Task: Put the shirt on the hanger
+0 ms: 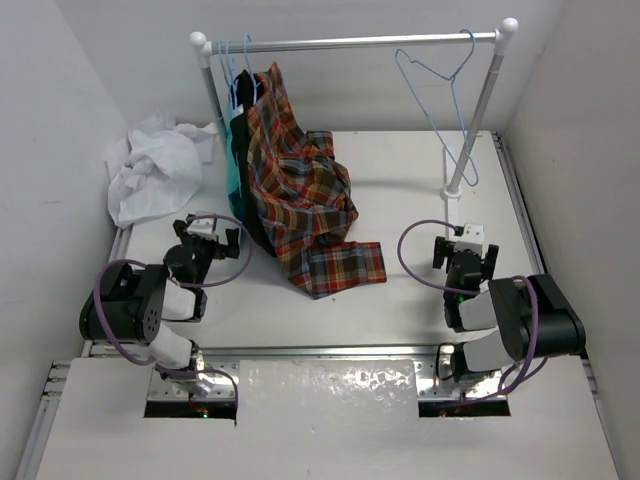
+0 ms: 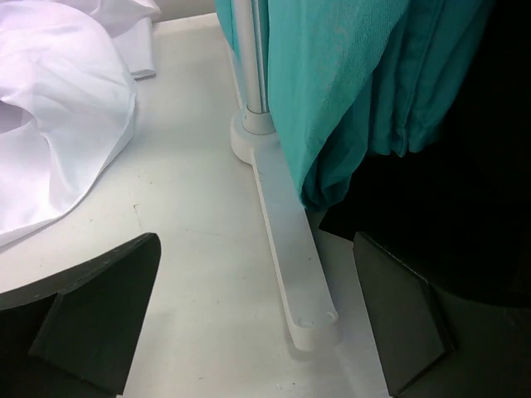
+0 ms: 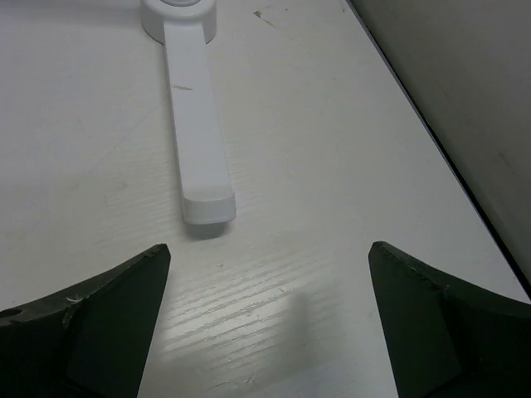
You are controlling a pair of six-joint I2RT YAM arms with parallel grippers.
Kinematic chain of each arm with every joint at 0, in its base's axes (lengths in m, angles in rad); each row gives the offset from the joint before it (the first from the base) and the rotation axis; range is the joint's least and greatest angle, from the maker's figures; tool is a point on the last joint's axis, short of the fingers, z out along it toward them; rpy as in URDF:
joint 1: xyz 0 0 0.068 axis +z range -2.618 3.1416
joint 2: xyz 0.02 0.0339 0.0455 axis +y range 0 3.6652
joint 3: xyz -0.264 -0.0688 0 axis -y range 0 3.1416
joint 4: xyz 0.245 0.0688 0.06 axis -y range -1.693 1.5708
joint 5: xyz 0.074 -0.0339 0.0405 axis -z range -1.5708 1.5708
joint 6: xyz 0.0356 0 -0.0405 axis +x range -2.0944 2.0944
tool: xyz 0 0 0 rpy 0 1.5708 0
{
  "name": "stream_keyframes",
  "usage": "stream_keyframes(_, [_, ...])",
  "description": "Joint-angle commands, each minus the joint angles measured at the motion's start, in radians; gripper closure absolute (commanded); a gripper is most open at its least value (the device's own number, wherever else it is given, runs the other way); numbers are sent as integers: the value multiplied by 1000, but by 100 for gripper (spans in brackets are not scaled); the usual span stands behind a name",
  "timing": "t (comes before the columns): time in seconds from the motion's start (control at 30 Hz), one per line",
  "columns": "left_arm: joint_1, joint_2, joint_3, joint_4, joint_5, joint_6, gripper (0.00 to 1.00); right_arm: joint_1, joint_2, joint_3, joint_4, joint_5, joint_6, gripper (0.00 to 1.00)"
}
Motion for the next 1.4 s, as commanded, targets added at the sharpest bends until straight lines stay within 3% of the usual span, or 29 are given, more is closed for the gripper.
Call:
stream_keyframes(0.0, [-5,-14,17,55,7,-12,0,-4,4,-7,30,-9,-3,1])
stream_keyframes(0.3, [-5,-41,21,49,-3,-22,0,-4,3,-7,28,-7,-3,1])
stream_keyframes(0.37, [-4,-113,70,-106,-74,-40,0,-4,3,-7,30,-7,-3,1])
stream_keyframes(0.4, [-5,-173,171,-365,-65,4,0,-4,3,-7,30,-7,-3,1])
stream_keyframes(0.43, [-5,-187,231,-519,6,108,0,-4,3,-7,30,-7,-3,1])
stream_keyframes(0.47, [-4,-201,288,-759,-2,112,0,-4,4,-7,30,-9,-3,1])
stream_keyframes(0.57, [3,-291,397,-995,-37,162,0,-4,3,-7,28,-7,-3,1])
stream_keyframes(0.73, [62,-532,379,-1050,2,233,0,-4,3,-7,30,-7,-3,1])
stream_keyframes(0.77, [78,-558,398,-1080,27,218,0,-5,3,-6,27,-7,-3,1])
stream_keyframes(0.83, [137,-575,447,-1114,65,94,9,-4,3,-7,30,-7,-3,1])
stream_keyframes(0.9, [235,-485,594,-1195,123,-80,18,-4,3,-7,28,-7,-3,1])
stream_keyframes(0.97, [393,-315,778,-1249,266,-208,20,-4,4,-7,30,-6,-3,1])
stream_keyframes(1.03, [458,-172,906,-1255,411,-337,24,-4,3,-7,30,-7,-2,1])
stream_keyframes(1.07, [464,-21,987,-1351,400,-341,24,-5,1,-7,30,-7,-3,1])
stream_keyframes(1.1, [455,59,1162,-1398,383,-292,24,-4,3,-7,28,-7,-3,1])
stream_keyframes(1.17, [414,281,1346,-1555,333,-214,14,-4,1,-6,25,-7,1,1])
stream_keyframes(1.2, [396,354,1521,-1605,231,-130,11,-4,-2,5,4,-12,7,1])
stream_keyframes(1.27, [351,543,1677,-1723,144,-16,0,-4,-1,2,2,-14,6,1])
stream_keyframes(1.3, [339,604,1827,-1752,109,4,0,-4,4,-4,21,-14,1,1])
stream_keyframes(1.37, [309,753,1944,-1797,43,29,0,-4,0,-3,15,-20,4,1])
